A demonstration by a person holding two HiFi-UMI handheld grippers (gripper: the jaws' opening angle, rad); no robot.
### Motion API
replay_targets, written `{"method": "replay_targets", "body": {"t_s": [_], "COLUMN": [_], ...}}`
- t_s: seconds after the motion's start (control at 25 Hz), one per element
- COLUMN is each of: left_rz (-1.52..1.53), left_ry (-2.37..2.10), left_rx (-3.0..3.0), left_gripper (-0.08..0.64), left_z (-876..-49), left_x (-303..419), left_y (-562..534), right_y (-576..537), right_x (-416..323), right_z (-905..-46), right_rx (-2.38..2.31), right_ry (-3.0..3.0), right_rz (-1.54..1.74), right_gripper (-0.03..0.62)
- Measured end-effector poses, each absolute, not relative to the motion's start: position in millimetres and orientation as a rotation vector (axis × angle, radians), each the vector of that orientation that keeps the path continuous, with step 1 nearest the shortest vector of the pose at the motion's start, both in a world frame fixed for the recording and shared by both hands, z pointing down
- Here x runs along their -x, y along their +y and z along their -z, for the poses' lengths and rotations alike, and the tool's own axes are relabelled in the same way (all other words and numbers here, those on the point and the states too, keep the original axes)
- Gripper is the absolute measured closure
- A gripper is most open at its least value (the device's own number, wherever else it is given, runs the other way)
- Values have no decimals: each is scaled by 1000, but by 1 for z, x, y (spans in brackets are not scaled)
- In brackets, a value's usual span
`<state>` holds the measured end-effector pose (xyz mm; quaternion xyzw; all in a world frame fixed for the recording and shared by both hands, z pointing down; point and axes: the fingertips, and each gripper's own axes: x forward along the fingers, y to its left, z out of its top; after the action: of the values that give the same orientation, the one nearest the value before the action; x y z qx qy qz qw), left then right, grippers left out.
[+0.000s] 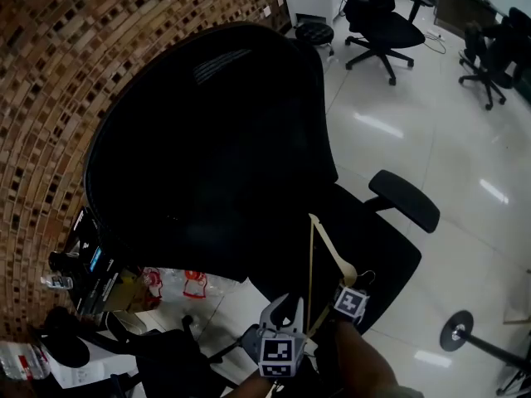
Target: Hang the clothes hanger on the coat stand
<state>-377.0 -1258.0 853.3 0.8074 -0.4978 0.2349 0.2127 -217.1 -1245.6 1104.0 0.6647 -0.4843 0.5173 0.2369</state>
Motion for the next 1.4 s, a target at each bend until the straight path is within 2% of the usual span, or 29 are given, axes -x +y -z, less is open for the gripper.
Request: {"method": "replay_targets", "body": {"t_s": [0.12,0.28,0.6,0.84,1.08,1.4], "left_rz": [-655,-657,-679,-668,-644,-603], "left_ry": [-1387,-1385,-1396,-1393,-1376,-1323], "left_rx": [-2244,-2238,-2245,-2220,-2269,-2347], "left_gripper": [485,488,497,497,499,499], "left_z": [-861,-866,-868,-871,-846,-777], "left_x": [375,371,360,354,335,310], "left_y": [-1268,-1276,-1272,-1251,-1234,-1172], "right_y": [-1260,-1252,-1265,-1245,-1246,-1204], "right_x": [224,228,219,205,172,133], "right_z": [-1129,-1146,-1139,-1123,-1054,-897], "right_rx": [-1793,-1780,-1830,-1821,-1881,-1987], "right_ry": [-1329,-1247,-1336,-1370,-1538,-1704], "right_rz": [-1460,-1522,-1521,-1445,-1092,-743], "right_gripper": [321,319,385,393,393,393]}}
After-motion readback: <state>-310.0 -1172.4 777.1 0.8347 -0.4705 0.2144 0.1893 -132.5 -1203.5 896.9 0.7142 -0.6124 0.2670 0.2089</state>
